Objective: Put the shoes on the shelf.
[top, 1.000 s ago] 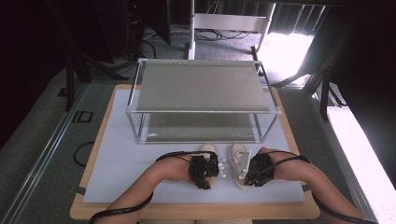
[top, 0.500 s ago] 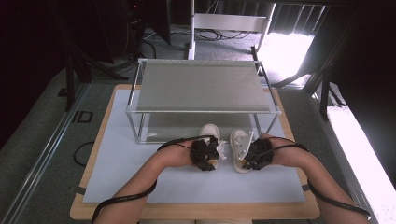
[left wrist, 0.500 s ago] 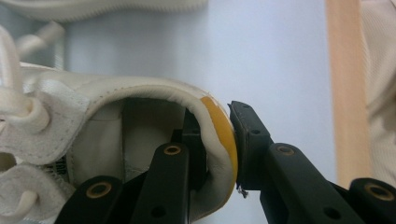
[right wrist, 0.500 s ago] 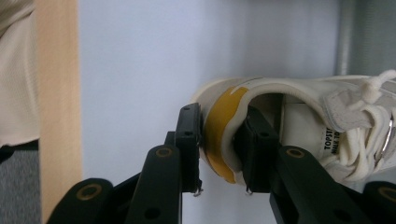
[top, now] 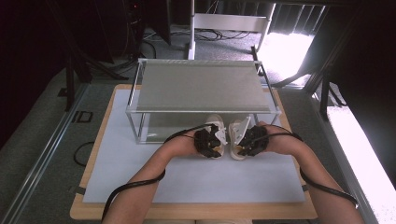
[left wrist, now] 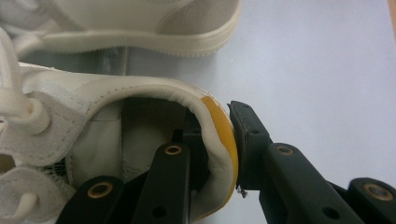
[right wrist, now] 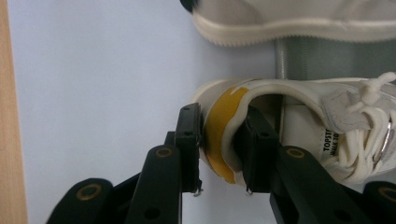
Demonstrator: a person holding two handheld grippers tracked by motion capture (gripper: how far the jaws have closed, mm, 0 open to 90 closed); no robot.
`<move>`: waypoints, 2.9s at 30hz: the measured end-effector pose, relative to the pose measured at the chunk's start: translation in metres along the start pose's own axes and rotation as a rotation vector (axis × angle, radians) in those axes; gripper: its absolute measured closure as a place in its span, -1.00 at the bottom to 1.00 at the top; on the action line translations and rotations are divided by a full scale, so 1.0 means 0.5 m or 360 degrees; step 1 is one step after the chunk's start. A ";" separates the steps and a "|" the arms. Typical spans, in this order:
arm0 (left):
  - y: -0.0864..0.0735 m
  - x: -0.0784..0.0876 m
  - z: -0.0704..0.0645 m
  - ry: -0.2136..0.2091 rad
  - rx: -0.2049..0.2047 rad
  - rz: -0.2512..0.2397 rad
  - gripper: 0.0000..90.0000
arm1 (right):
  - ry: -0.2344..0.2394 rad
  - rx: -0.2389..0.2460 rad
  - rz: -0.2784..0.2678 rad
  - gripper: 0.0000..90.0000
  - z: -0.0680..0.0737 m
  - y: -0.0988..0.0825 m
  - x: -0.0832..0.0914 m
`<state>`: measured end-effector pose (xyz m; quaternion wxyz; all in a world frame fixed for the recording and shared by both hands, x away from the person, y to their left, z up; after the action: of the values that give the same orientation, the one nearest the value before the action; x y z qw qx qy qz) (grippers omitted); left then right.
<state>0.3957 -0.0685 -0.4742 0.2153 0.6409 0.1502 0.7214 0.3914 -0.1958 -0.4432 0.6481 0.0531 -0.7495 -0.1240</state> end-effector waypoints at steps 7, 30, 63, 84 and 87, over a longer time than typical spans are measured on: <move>0.006 -0.010 0.038 0.0010 0.0027 -0.0060 0.72 | -0.0057 0.0047 -0.0022 0.58 -0.026 0.025 -0.007; 0.013 -0.017 0.072 0.0291 0.0258 -0.0162 0.16 | -0.0229 -0.0136 -0.0177 0.21 -0.054 0.007 0.000; -0.023 0.046 -0.045 0.0445 0.0503 -0.0255 0.12 | -0.0516 -0.0753 -0.0655 0.35 0.008 -0.068 0.005; -0.029 -0.002 -0.015 0.0486 0.0540 -0.0260 0.26 | -0.0489 -0.1079 -0.0741 0.22 -0.017 -0.068 -0.061; -0.027 -0.005 -0.010 0.0492 0.0529 -0.0255 0.26 | -0.0507 -0.1087 -0.0730 0.22 -0.022 -0.064 -0.063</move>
<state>0.3928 -0.0575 -0.4836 0.1376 0.5354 0.3484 0.7570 0.4042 -0.2203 -0.4802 0.4606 -0.0190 -0.7248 -0.5120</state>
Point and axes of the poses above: each handheld gripper's, and its own axes: x roughly backward along the jaws, y roughly out of its top, z roughly to its left, the point moved 7 cm from there along -x, roughly forward along the jaws, and after that the axes turned 6 degrees about -x, right-handed, at the moved point
